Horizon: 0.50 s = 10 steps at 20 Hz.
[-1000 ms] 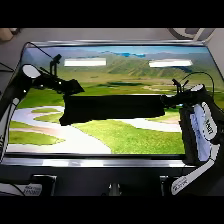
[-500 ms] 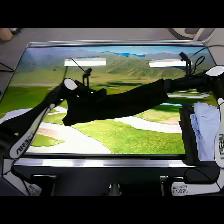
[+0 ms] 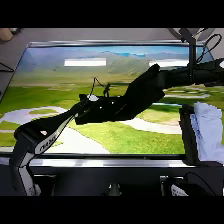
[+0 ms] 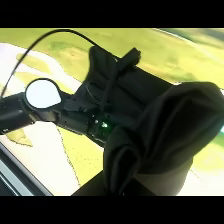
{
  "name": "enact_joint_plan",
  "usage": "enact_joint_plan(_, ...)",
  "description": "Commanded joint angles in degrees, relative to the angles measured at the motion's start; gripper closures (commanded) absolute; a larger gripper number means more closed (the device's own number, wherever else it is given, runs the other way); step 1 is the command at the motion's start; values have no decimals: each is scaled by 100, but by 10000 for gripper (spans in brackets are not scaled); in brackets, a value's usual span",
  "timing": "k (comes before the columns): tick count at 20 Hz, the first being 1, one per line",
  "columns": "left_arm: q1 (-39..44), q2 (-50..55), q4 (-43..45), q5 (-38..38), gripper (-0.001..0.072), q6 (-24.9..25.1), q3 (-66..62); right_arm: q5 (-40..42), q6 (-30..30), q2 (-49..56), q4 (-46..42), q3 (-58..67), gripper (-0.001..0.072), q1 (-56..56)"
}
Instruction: Fold the shirts.
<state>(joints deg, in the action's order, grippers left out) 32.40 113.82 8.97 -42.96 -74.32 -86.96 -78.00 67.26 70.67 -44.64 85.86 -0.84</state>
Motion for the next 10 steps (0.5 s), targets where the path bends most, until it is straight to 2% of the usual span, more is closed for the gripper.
enact_joint_plan(1, -162, -26, -667, -186, 683, 804, 2, 313, 249, -94, -361, 0, 693, 125)
enact_joint_plan(5, -1318, -1014, 981, -929, 683, 684, 2, 787, 160, 323, -52, 0, 694, 275)
enact_joint_plan(7, -2166, -1735, 1604, -1497, 683, 684, 2, 1285, 17, 695, 275, 2, 694, 675)
enact_joint_plan(10, -3429, -2909, 2280, -1731, 683, 682, 2, 2094, -267, 1370, 988, 9, 693, 1458)
